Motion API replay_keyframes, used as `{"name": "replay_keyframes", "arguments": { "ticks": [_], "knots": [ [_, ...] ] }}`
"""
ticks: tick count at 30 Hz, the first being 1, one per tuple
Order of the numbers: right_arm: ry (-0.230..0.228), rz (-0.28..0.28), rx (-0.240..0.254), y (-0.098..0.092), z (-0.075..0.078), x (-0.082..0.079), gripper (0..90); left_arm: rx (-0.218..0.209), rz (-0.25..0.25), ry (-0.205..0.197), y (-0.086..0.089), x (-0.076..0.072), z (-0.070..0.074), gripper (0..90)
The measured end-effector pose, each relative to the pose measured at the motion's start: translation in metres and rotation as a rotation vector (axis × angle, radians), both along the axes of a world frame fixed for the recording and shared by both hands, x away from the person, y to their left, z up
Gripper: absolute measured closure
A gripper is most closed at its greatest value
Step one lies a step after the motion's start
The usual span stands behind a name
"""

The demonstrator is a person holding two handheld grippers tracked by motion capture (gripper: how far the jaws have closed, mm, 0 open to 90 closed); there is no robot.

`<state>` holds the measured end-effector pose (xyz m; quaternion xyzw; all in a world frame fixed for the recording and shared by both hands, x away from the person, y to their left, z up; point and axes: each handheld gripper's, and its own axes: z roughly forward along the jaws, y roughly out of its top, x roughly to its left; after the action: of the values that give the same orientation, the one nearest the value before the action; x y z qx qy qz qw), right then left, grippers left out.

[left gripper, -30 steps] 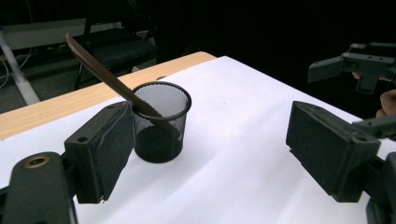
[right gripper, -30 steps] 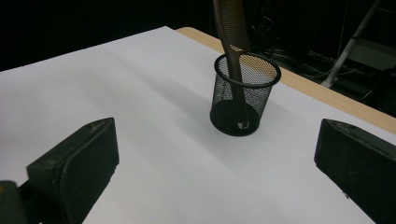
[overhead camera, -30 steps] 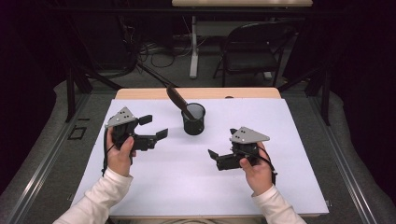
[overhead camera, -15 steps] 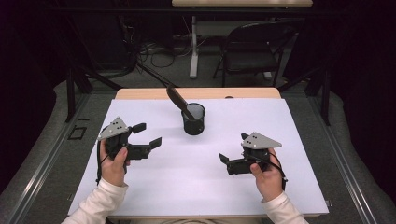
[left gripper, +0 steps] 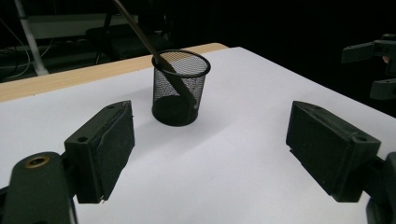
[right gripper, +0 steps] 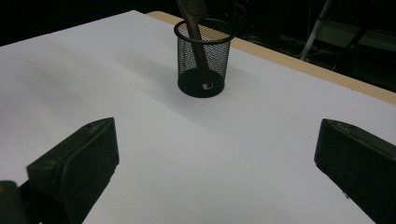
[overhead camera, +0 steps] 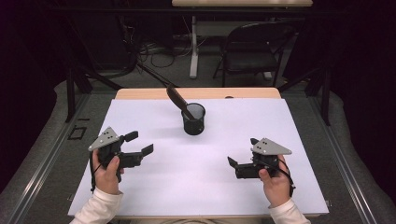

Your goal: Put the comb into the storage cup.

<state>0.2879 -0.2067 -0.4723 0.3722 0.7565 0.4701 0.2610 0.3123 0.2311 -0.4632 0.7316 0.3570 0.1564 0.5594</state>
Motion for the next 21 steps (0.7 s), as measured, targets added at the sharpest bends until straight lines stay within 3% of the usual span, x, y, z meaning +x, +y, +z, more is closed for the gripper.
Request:
{"name": "replay_keyframes", "arguments": {
  "ticks": [13, 21],
  "knots": [
    [0.013, -0.072, 0.012, -0.021, -0.017, -0.002, 0.0, -0.024, 0.015, 0.000, 0.013, -0.007, -0.029, 15.8],
    [0.019, -0.104, 0.023, -0.031, -0.027, 0.001, 0.0, -0.033, 0.033, 0.001, 0.019, -0.007, -0.038, 15.8]
  ]
}}
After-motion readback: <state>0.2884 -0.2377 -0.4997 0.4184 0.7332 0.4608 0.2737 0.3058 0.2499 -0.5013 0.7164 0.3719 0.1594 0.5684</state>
